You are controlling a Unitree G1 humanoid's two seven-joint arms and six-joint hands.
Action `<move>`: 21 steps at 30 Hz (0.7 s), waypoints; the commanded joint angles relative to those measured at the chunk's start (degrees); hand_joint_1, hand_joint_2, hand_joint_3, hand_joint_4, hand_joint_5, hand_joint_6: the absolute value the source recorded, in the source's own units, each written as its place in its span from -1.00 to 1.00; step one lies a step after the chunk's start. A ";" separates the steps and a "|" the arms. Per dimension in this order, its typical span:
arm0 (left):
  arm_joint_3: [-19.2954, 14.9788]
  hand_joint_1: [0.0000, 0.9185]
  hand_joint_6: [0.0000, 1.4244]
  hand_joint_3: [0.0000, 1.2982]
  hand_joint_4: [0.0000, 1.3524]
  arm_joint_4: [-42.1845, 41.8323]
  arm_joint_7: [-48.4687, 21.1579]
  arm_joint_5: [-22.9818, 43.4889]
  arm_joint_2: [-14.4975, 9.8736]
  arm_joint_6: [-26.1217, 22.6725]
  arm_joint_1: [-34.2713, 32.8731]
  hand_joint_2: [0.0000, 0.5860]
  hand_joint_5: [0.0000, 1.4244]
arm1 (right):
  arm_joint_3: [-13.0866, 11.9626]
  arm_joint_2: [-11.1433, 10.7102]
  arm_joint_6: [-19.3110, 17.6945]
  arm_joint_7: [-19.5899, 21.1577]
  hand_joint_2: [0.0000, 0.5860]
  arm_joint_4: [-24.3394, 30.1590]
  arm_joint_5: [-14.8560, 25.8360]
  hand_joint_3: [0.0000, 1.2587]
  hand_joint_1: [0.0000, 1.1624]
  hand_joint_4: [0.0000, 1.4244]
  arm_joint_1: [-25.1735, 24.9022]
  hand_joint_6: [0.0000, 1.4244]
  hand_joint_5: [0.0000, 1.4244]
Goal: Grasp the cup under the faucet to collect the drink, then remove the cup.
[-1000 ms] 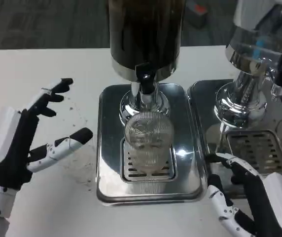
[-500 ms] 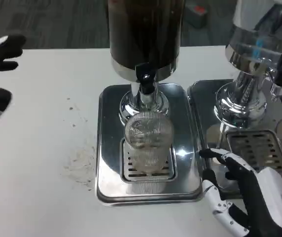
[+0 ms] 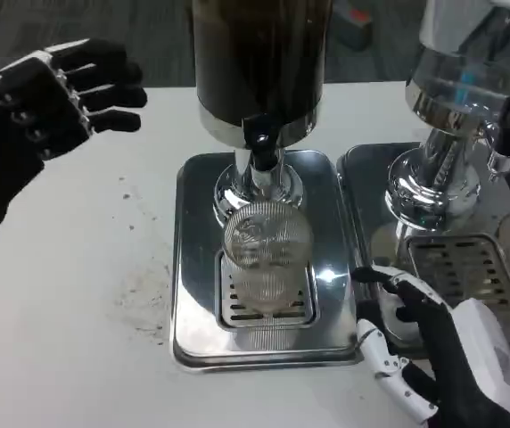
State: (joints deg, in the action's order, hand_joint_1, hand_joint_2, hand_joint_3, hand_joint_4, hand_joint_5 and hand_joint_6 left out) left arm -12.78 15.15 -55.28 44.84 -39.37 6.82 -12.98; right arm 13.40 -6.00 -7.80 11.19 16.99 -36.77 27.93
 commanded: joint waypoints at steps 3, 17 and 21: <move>-1.16 -1.00 -0.61 -0.57 -0.69 0.81 -4.07 -0.48 1.60 -8.93 -4.50 -0.74 -0.67 | 0.37 0.55 -0.42 1.55 0.69 -1.78 1.05 -0.45 -0.46 -0.67 -0.55 -0.49 -0.67; 2.22 -1.00 -0.69 -0.61 -0.76 4.80 -6.82 -7.09 8.91 -12.93 -12.39 -0.74 -0.73 | 1.51 2.18 0.02 4.34 0.69 -3.06 1.51 -0.44 -0.46 -0.66 0.02 -0.49 -0.67; 2.65 -1.00 -0.69 -0.62 -0.76 5.06 -7.00 -8.38 10.68 -12.97 -13.35 -0.74 -0.73 | 1.74 2.51 0.03 4.95 0.69 -3.17 1.67 -0.43 -0.46 -0.66 0.72 -0.49 -0.66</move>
State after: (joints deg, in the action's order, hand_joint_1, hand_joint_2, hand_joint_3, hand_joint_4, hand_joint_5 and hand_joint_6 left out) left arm -10.45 19.64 -61.63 37.52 -29.75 -5.76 -25.13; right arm 14.82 -3.94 -7.80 15.26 13.97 -35.65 27.90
